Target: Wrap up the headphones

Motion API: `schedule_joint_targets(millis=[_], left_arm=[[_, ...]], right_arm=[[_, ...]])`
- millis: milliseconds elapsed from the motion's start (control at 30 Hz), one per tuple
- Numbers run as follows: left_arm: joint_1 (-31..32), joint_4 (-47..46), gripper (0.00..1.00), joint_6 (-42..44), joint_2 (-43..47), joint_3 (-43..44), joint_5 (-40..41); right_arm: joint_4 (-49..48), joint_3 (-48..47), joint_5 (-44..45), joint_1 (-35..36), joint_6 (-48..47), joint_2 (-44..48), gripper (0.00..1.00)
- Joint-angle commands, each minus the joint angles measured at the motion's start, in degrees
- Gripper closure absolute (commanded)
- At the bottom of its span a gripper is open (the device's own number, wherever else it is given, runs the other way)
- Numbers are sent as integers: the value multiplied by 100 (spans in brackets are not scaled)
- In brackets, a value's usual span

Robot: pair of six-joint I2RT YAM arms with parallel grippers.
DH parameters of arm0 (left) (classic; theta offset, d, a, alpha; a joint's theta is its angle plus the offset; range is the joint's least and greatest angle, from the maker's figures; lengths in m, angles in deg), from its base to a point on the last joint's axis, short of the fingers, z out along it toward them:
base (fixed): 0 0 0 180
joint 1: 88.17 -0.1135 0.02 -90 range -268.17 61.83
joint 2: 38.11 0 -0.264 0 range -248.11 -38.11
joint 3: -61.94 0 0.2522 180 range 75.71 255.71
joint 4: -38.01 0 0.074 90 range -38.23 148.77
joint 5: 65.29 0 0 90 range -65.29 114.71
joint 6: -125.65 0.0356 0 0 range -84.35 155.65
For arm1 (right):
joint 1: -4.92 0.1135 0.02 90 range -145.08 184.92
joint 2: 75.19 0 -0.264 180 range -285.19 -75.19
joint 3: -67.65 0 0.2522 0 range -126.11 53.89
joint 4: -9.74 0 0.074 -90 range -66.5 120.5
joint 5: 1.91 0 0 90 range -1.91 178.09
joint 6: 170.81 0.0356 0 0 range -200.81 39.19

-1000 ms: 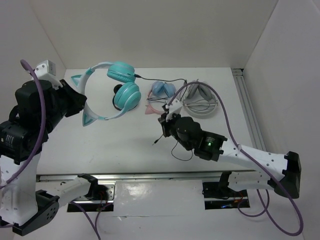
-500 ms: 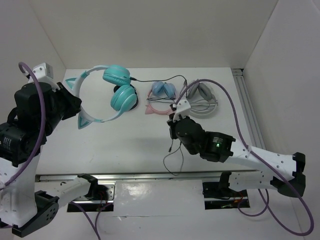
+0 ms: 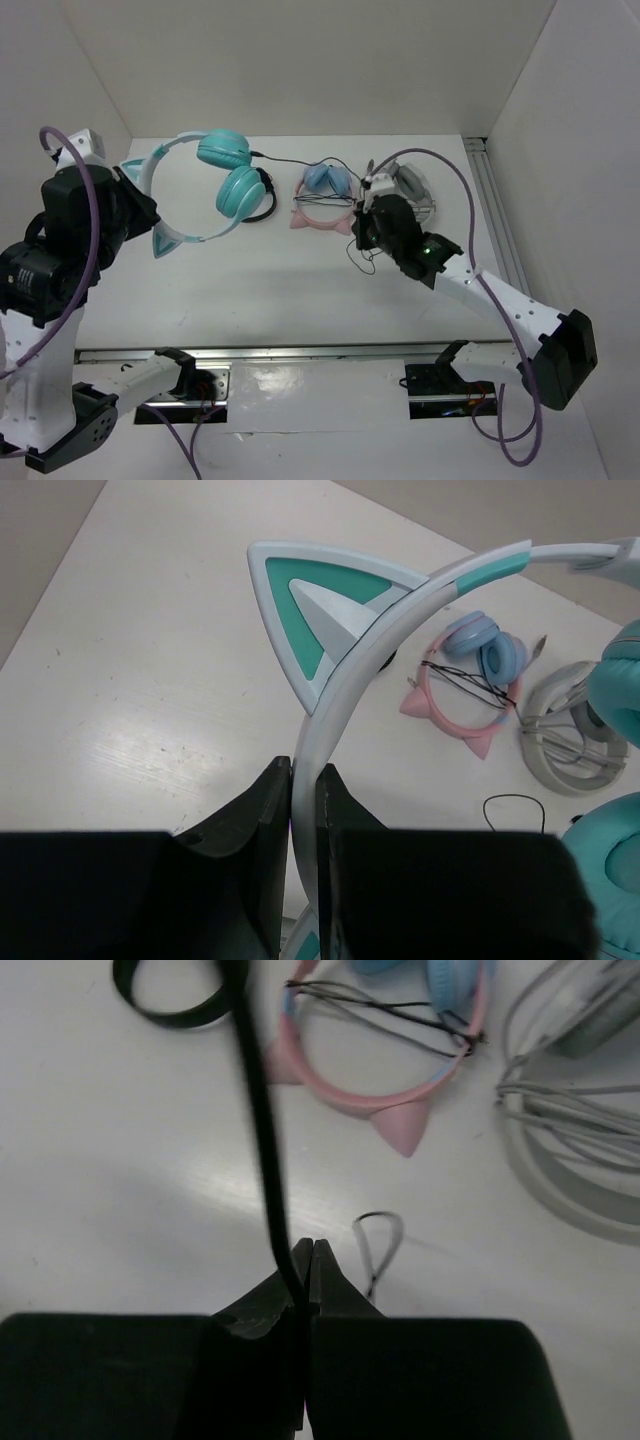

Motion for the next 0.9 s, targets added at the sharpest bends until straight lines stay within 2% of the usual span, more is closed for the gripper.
schedule_joint_targets(millis=[0, 67, 100, 133, 167, 200, 233, 267, 300, 367, 400, 433, 467, 500, 533, 567, 600, 633, 667, 700, 733, 767, 800, 833, 867], left_arm=[[-58, -835, 100, -179, -285, -301, 96], [-215, -967, 100, -179, -592, -363, 96], [-294, -1020, 100, -109, -715, -286, -112], [-452, -1090, 100, -56, -968, -207, -271], [-514, -1152, 100, -56, -1093, -128, -403], [-645, -1152, 100, 5, -1207, 47, -570], [-646, -1152, 100, 6, -1339, 153, -685], [-794, -1100, 100, 6, -1514, 285, -834], [-857, -1047, 100, 6, -1516, 504, -1096], [-927, -1047, 100, 59, -1464, 559, -1178], [-1015, -1047, 100, 146, -1289, 637, -1178], [-1085, -1047, 100, 303, -1235, 707, -1178], [-1216, -864, 100, 383, -1235, 830, -1178], [-1270, -749, 100, 436, -1235, 1110, -1126], [-1271, -635, 100, 489, -1235, 1260, -1073], [-1271, -538, 100, 542, -1235, 1384, -1073], [-1271, -476, 100, 542, -1235, 1446, -1073], [-1271, -476, 100, 542, -1182, 1446, -1125], [-1271, -476, 100, 542, -1182, 1446, -1073], [-1271, -476, 100, 542, -1182, 1446, -1073], [-1271, -476, 100, 542, -1182, 1446, -1073], [-1271, -476, 100, 542, -1130, 1446, -1073], [-1271, -476, 100, 542, -1129, 1446, -1073], [-1271, -476, 100, 542, -1059, 1446, -1073], [-1271, -406, 100, 542, -1059, 1525, -951]], right_arm=[[-1287, -60, -2612, -1326, -15, 200, 100], [-308, -676, -320, -1069, 188, -517, 100], [-145, -1192, 1381, -693, 119, -818, 100], [4, -1467, 1476, -689, 49, -1108, 100], [101, -1696, 972, -767, -47, -1477, 100], [-185, -1672, -1600, -1177, -379, -1481, 100], [-666, -1428, -3592, -1477, -548, -1481, 100], [-1837, -1217, -5369, -1776, -549, -1420, 100], [-2031, -1145, -6492, -1874, -210, -1471, 100], [-1291, -1784, -6635, -1622, -661, -1612, 100], [-373, -2021, -5261, -1081, -1107, -1665, 100], [228, -2650, -3376, -571, -1164, -1735, 100], [608, -2839, -555, 87, -964, -1735, 100], [1247, -2971, 2431, 1042, -101, -2066, 100], [1750, -3164, 5881, 1051, 386, -2243, 100], [2468, -3401, 6115, 921, 1026, -2402, 100], [3668, -3699, 5648, 624, 1659, -2525, 100], [3384, -3441, 4695, 168, 1431, -2448, 100], [2737, -3030, 4076, 164, 932, -2186, 100], [1277, -2582, 2912, 33, 492, -1357, 100], [480, -2064, -719, -586, -52, -853, 100], [-398, -849, -2722, -1045, -57, -378, 100], [-1712, -437, -4177, -1484, 73, -43, 100], [-2030, -224, -5349, -1993, 249, 213, 100], [-1859, -439, -6109, -2068, 120, 163, 100]])
